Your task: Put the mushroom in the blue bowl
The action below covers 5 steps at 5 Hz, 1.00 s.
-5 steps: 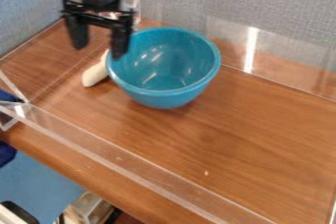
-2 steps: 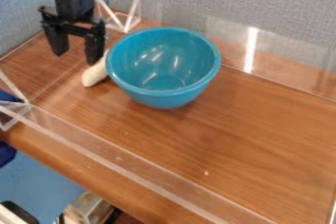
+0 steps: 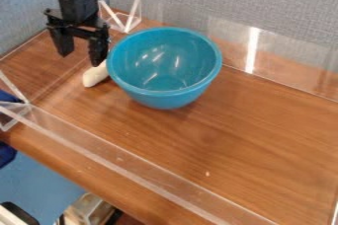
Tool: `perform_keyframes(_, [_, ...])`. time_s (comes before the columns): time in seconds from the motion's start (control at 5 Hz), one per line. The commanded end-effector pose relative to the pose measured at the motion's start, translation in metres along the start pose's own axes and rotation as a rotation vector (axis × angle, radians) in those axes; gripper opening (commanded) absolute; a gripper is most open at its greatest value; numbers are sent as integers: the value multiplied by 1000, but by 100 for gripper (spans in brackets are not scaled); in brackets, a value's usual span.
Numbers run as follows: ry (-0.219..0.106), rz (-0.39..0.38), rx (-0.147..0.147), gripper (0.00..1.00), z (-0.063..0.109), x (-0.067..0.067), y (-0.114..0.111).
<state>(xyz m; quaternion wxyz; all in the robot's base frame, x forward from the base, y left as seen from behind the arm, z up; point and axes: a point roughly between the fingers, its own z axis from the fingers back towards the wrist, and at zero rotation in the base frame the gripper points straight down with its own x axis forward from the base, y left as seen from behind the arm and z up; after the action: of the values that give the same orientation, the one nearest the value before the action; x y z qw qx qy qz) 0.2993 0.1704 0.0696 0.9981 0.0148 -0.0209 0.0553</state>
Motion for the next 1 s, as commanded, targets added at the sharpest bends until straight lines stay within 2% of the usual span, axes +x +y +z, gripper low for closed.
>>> perform_keyframes(0.0, [-51,14,23,100,11,1,2])
perform_keyframes(0.4, [-93,20,36,100,21,-2,-4])
perform_keyframes(0.8, [-126,24,48,100,28,1,-9])
